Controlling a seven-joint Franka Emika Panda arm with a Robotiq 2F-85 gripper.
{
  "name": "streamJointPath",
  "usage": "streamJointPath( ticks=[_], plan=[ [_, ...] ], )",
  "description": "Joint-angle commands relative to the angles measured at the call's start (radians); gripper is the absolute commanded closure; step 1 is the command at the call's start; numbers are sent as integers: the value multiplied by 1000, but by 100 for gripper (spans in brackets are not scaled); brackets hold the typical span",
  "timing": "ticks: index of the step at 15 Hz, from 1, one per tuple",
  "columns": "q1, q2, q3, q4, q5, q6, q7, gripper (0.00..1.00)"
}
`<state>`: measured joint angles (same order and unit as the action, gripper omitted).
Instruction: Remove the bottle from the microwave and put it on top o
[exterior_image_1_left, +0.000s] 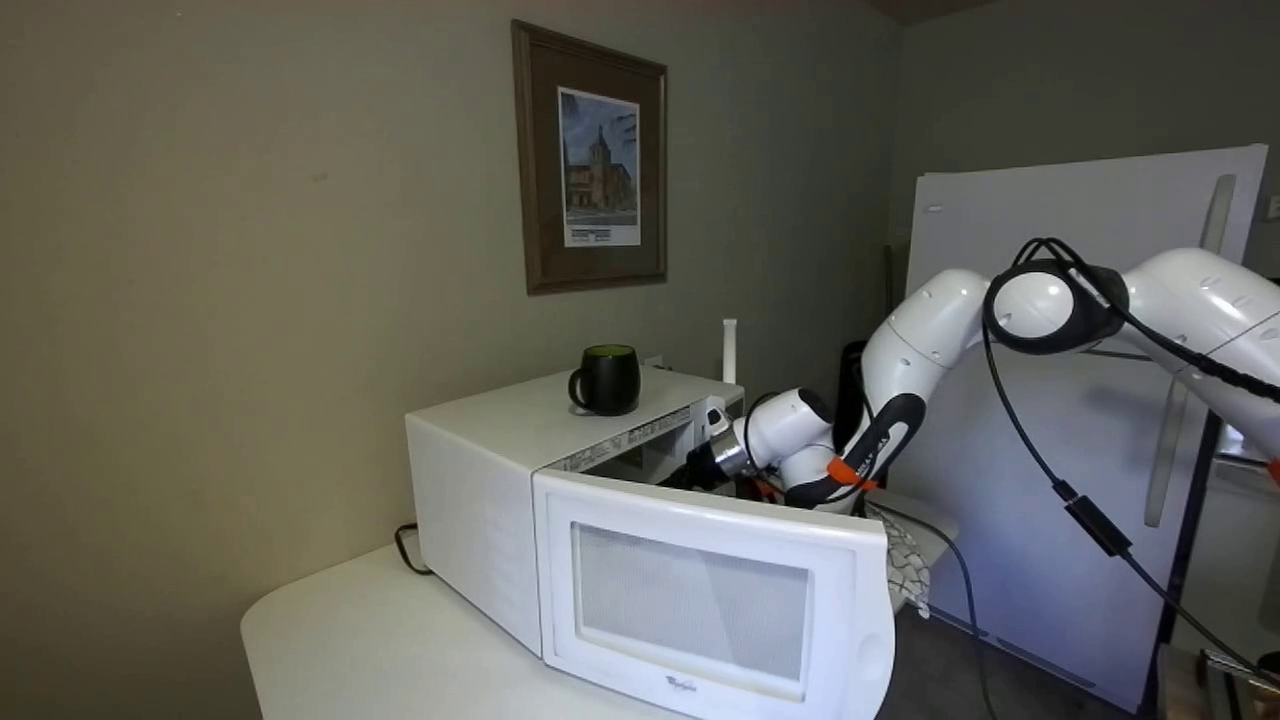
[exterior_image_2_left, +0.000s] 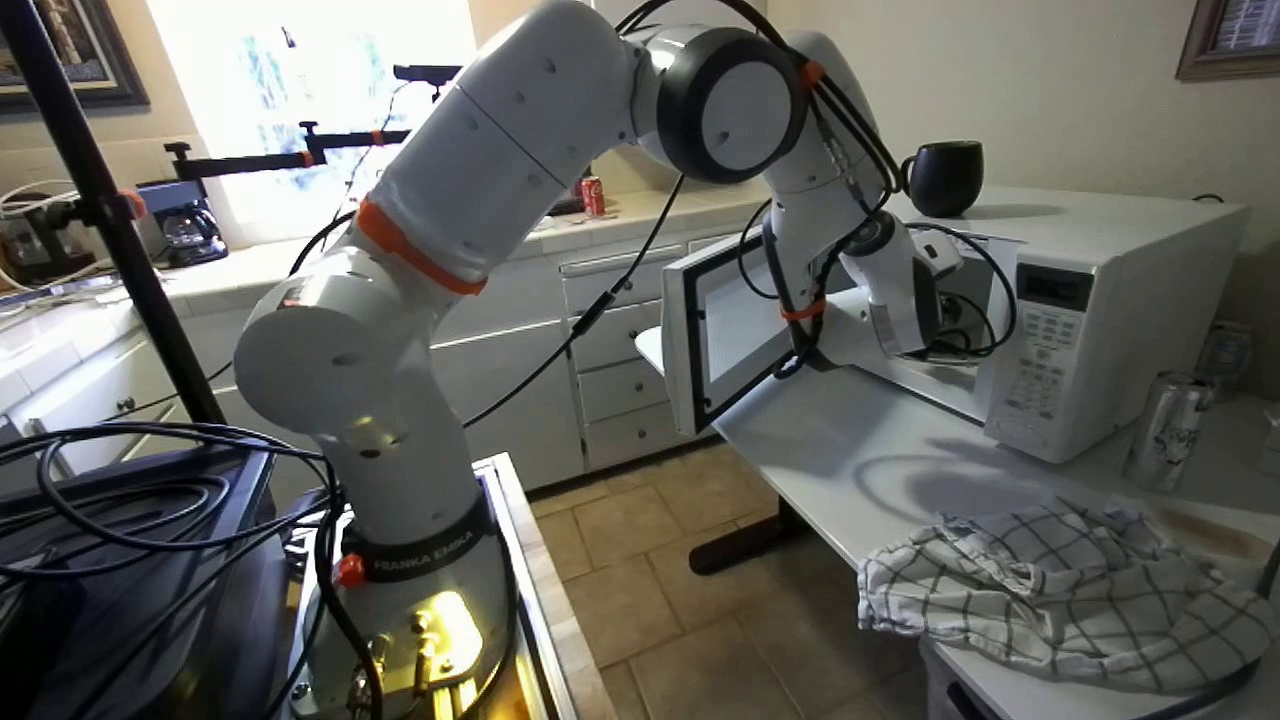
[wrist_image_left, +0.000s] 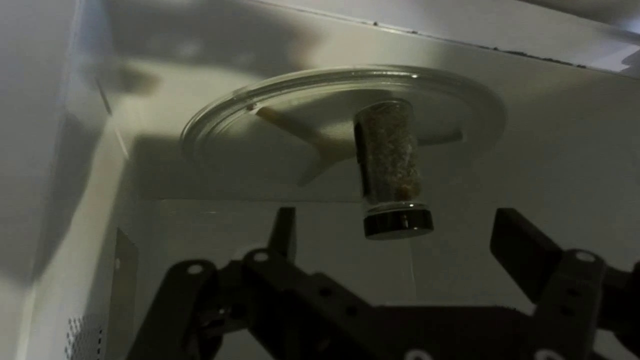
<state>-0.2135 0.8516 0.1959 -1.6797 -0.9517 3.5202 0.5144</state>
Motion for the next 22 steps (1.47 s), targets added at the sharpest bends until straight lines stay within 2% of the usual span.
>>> streamJointPath(
  ticks=[1,9,12,13,14,22],
  plan=[
    [35,54,-19,80,10,-29,-28,0],
    [52,124,-13,171,-1,-26,-64,0],
    [56,145,-9,200,-5,-28,-79,3],
    [58,149,-9,208,-6,-27,-84,11],
    [61,153,-10,215,-6,-28,-88,29],
    [74,175,-19,246,0,-25,-120,91]
  ],
)
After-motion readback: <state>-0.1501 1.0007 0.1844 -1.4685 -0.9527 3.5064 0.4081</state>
